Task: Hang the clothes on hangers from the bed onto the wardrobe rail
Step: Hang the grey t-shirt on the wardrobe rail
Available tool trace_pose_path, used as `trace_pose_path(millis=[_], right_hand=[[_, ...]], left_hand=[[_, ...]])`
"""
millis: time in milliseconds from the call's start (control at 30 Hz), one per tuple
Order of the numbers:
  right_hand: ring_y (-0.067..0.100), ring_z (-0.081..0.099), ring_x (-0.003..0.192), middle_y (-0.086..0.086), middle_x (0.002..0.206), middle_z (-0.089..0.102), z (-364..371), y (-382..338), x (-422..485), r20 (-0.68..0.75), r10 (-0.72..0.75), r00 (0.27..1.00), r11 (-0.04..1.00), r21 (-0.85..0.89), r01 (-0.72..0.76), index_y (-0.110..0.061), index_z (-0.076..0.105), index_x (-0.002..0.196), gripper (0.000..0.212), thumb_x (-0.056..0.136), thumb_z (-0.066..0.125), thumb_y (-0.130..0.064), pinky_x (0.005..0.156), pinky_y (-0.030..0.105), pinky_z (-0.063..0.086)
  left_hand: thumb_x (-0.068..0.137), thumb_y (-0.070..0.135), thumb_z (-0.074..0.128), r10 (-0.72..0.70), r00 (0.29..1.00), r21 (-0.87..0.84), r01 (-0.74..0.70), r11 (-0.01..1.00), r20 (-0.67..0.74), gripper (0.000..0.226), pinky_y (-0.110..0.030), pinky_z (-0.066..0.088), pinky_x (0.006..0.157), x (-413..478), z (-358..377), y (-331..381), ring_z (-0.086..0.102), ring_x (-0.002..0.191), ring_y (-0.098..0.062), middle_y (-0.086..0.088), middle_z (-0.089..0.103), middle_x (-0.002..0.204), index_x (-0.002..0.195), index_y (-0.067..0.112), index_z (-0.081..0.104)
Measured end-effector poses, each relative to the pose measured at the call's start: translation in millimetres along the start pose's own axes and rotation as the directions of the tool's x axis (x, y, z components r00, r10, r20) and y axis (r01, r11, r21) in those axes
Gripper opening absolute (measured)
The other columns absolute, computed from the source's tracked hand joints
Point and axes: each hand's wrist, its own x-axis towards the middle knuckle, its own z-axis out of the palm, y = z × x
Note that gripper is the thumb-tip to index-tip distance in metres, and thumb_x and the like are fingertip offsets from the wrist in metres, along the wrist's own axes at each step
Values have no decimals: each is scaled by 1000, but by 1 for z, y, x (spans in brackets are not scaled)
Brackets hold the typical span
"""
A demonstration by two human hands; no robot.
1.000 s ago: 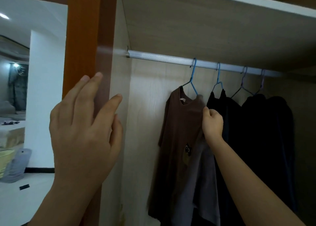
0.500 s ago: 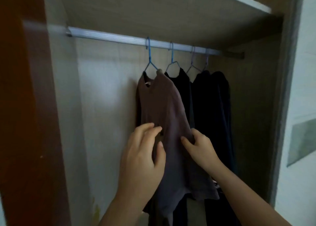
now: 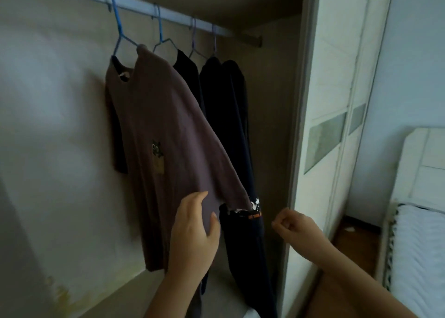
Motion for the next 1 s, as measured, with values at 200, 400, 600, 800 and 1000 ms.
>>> trace_pose_path(millis=[200,400,600,800,1000], right_hand=[[27,64,86,7,90,63,-31,60,28,-96,185,978,983,0,-186,-18,53,93,10,89,56,-26,74,33,48],[32,61,97,16,114,61,-40,93,81,-156,265,952,964,82,-255,-6,44,124,43,89,57,-27,75,32,45],[33,54,116,18,138,45,-41,100,154,-235,237,943,969,130,-211,-6,27,139,65,87,58,-33,92,45,47],[36,44,127,21,143,37,-28,105,206,-278,257,926,964,148,-223,-2,28,139,69,86,60,-34,102,46,42],[40,46,122,24,136,44,-28,117,219,-256,332,908,942,143,-304,3,31,133,66,85,61,-30,97,46,41]], left_hand=[[86,14,56,-47,986,-103,64,993,158,23,-1,36,76,0,39,-13,53,94,3,11,56,103,108,18,57],[84,8,57,-199,951,-139,236,962,237,22,3,35,73,-1,82,-39,52,88,17,22,55,93,102,20,58],[84,7,57,-236,916,-175,303,937,324,30,2,36,77,4,113,-49,51,102,7,7,60,104,97,34,52],[85,4,55,-261,897,-203,347,916,358,31,2,36,76,8,118,-61,53,102,7,8,63,103,98,32,54],[86,5,54,-323,876,-218,415,883,358,33,-10,41,77,5,106,-71,58,94,2,14,63,99,93,37,53]])
